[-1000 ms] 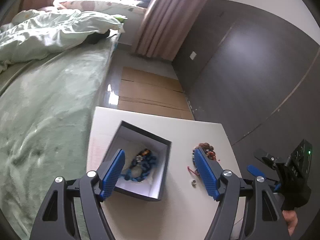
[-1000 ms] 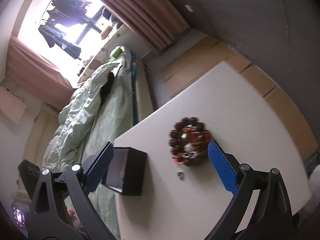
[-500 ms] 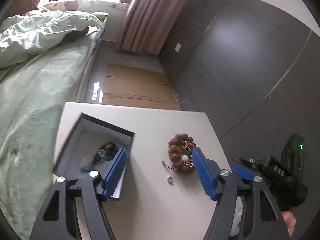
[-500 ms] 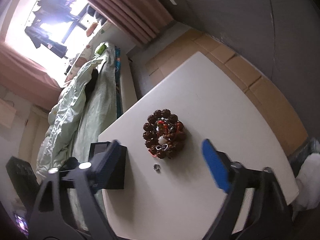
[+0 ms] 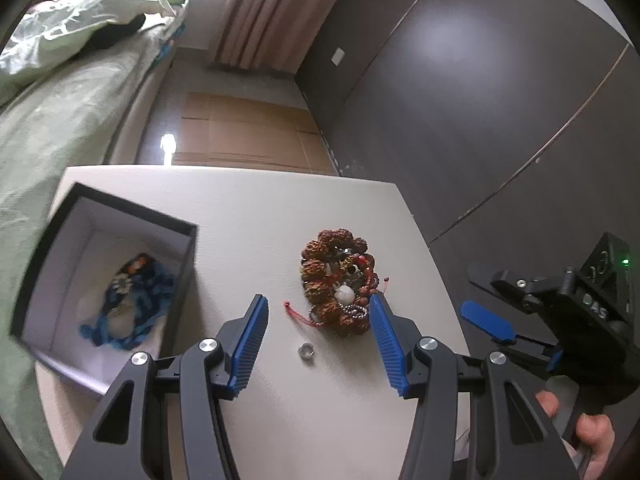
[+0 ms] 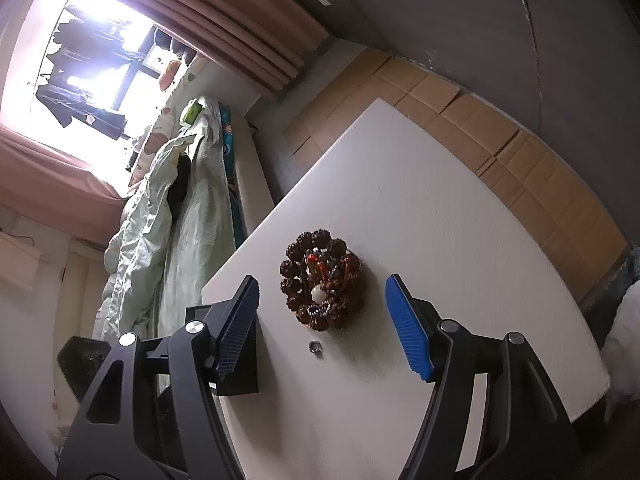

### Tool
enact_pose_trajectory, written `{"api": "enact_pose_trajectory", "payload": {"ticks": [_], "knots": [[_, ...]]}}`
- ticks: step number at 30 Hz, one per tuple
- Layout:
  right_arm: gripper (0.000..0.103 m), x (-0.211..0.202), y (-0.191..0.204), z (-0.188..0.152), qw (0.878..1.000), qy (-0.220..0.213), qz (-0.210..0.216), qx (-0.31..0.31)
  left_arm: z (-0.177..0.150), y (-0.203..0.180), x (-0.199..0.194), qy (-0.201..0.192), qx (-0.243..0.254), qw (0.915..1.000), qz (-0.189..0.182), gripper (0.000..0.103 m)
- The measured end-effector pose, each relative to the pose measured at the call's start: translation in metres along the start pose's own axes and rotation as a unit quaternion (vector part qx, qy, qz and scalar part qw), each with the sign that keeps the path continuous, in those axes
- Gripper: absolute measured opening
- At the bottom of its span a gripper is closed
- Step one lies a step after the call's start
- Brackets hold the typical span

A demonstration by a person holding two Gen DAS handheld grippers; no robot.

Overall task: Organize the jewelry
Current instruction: 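Move the left tool to the brown bead bracelet and grasp it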

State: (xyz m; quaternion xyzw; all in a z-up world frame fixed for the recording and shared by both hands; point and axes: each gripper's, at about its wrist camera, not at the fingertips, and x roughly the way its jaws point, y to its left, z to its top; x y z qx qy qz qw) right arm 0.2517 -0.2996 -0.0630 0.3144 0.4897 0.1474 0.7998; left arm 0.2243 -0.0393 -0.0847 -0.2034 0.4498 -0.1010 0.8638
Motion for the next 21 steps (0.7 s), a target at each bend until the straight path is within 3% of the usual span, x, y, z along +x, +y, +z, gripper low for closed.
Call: {"api": "enact_pose_trajectory", "payload": {"ticks": [12,19,21], "knots": [[0.061,0.012,-0.003,0.018,1.0,0.013,-0.005,0.003,0.007,-0.003,0.06,0.036,-0.002,0.9994,0.003,0.049],[0.061,0.021,0.0,0.026,1.0,0.017,0.004,0.006,0.013,0.009,0.079,0.043,-0.02,0.9988,0.015,0.04],[0.061,0.024,0.001,0.028,1.0,0.019,0.005,0.005,0.014,0.011,0.082,0.045,-0.022,0.9986,0.014,0.032]]}}
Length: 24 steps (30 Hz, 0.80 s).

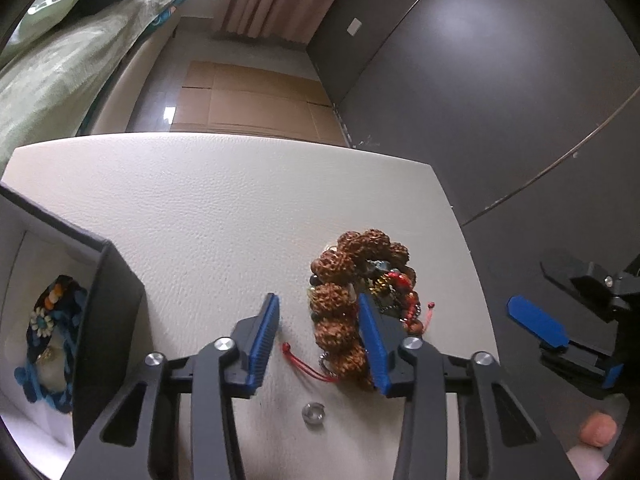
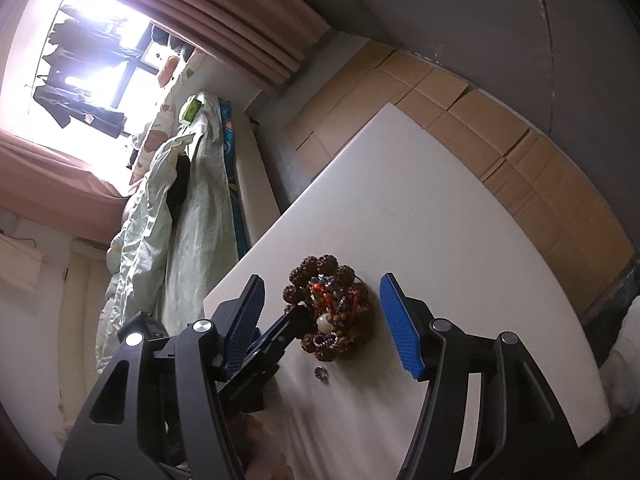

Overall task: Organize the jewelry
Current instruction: 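Move the left tool to the brown bead bracelet and grasp it, then lift the brown bead bracelet with the left tool and carry it over the box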

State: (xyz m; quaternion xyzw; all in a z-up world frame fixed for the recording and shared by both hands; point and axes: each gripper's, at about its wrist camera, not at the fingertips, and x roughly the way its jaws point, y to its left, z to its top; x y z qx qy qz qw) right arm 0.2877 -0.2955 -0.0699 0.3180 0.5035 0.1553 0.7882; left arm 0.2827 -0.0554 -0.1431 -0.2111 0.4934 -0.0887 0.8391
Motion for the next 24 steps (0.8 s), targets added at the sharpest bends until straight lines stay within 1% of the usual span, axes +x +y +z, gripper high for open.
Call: {"api": "enact_pose_trajectory", "payload": {"ticks": [1,3,6,11,14,17,19,24], "knots": [[0.061,0.002,0.001,0.001,1.0,0.001,0.0,0.0,0.001,0.001,0.002,0.003,0.0,1.0,-0.003,0.031],[0.061,0.006,0.002,0.002,1.0,0.005,-0.001,0.0,0.002,0.0,0.004,0.009,0.004,0.9998,-0.019,0.018],[0.061,0.009,0.004,0.004,1.0,0.007,-0.004,-0.001,0.004,-0.004,0.0,0.003,0.018,0.9998,-0.012,0.017],[0.061,0.01,0.004,0.004,1.0,0.007,-0.009,-0.001,0.008,-0.009,-0.019,-0.011,0.022,0.999,-0.038,0.017],[0.061,0.009,0.004,0.003,1.0,0.006,-0.01,-0.003,0.01,-0.015,-0.038,-0.026,0.028,0.9975,-0.06,0.017],[0.061,0.008,0.004,0.002,1.0,0.005,-0.012,-0.005,0.01,-0.021,-0.051,-0.043,0.039,0.9964,-0.062,0.017],[0.061,0.008,0.005,0.0,1.0,0.005,-0.015,-0.008,0.01,-0.021,-0.06,-0.047,0.032,0.9953,-0.079,0.017],[0.061,0.009,0.007,-0.006,1.0,0.01,-0.022,-0.02,0.009,-0.02,-0.088,-0.068,0.029,0.9932,-0.09,0.017]]}}
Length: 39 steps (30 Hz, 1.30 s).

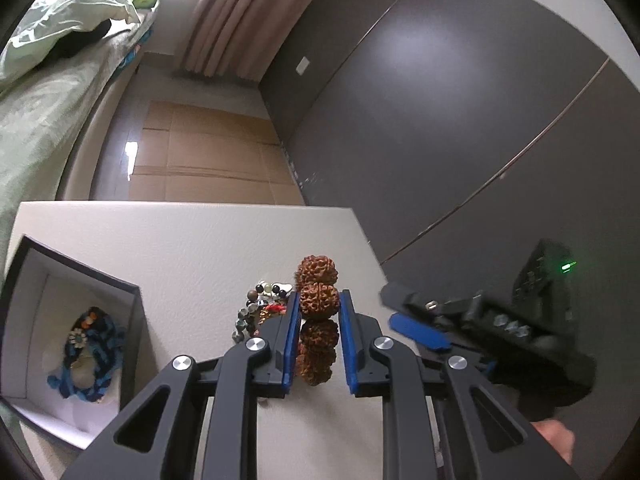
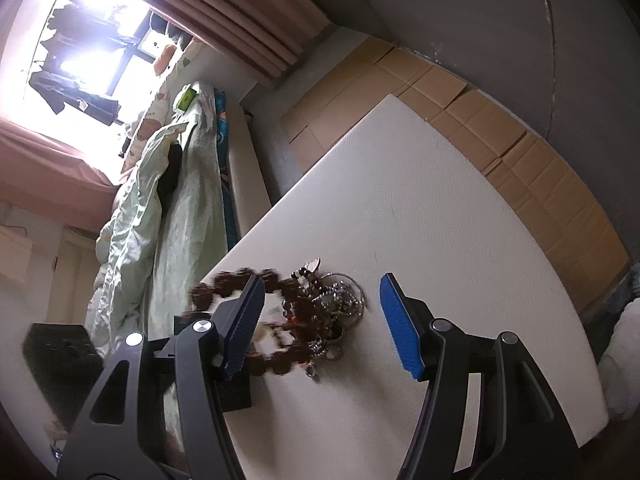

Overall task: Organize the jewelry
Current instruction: 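Lift the brown bead bracelet with the left tool and carry it over the box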

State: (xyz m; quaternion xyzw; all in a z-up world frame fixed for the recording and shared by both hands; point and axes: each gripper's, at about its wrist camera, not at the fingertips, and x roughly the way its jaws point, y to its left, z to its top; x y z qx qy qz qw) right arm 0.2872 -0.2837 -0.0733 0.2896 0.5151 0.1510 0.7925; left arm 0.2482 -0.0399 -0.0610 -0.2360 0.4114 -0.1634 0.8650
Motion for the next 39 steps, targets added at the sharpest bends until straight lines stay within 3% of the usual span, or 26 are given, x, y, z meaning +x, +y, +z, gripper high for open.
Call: {"api": "enact_pose_trajectory", "payload": {"ticks": [14,19,35,37,39], "knots": [[0.059,0.023,0.018,-0.021,0.998,0.028,-0.025,-0.046,-0.004,0.026,-0.068,-0.037,-0.027,0.9988,0.018,0.017],[0.045,0.038,0.029,-0.029,0.997,0.047,-0.023,-0.065,-0.005,0.029,-0.076,-0.041,-0.031,0.9986,0.015,0.017],[0.027,0.077,0.051,-0.033,0.991,0.065,-0.039,-0.106,0.003,0.045,-0.089,-0.046,-0.045,0.9978,0.017,0.017],[0.011,0.084,0.052,-0.032,0.991,0.068,-0.043,-0.106,0.003,0.046,-0.087,-0.045,-0.047,0.9977,0.017,0.017],[0.006,0.083,0.051,-0.032,0.991,0.065,-0.043,-0.107,0.003,0.046,-0.086,-0.044,-0.048,0.9977,0.017,0.017]]}}
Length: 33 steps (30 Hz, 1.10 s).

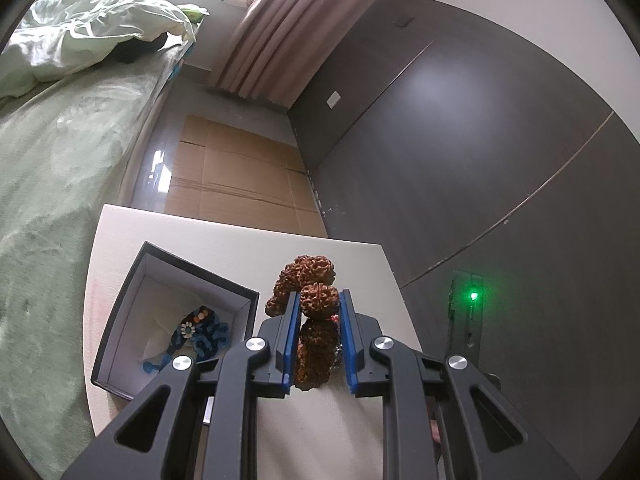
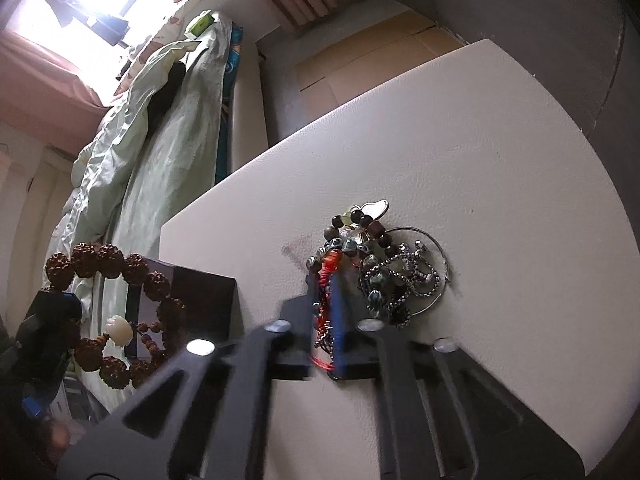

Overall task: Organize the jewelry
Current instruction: 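Lift the brown bead bracelet with the left tool and carry it over the box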

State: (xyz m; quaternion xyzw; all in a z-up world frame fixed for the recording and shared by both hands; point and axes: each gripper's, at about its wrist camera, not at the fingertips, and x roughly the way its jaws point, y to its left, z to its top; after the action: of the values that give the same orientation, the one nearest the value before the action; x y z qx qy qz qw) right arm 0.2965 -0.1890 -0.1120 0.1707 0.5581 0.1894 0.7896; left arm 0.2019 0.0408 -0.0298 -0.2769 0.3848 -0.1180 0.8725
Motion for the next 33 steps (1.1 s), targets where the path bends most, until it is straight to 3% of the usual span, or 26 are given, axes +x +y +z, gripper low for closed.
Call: {"api": "enact_pose_trajectory", "payload": {"ticks": [19,26,33], "knots": [[0.005,-0.094,0.028,-0.01,0.986,-0.125,0.097,-0.045,-0.006,-0.009,-0.023,-0.02,0.008,0.9998,-0.002,0.017],[0.005,-0.11,0.044,-0.019,0.979,-0.141,0.13,-0.062,-0.005,-0.002,-0.042,-0.035,0.004,0.9994,0.002,0.017],[0.005,-0.104,0.066,-0.03,0.976,-0.134,0.15,-0.082,-0.003,0.023,-0.048,-0.03,-0.01,0.999,0.032,0.018]]}}
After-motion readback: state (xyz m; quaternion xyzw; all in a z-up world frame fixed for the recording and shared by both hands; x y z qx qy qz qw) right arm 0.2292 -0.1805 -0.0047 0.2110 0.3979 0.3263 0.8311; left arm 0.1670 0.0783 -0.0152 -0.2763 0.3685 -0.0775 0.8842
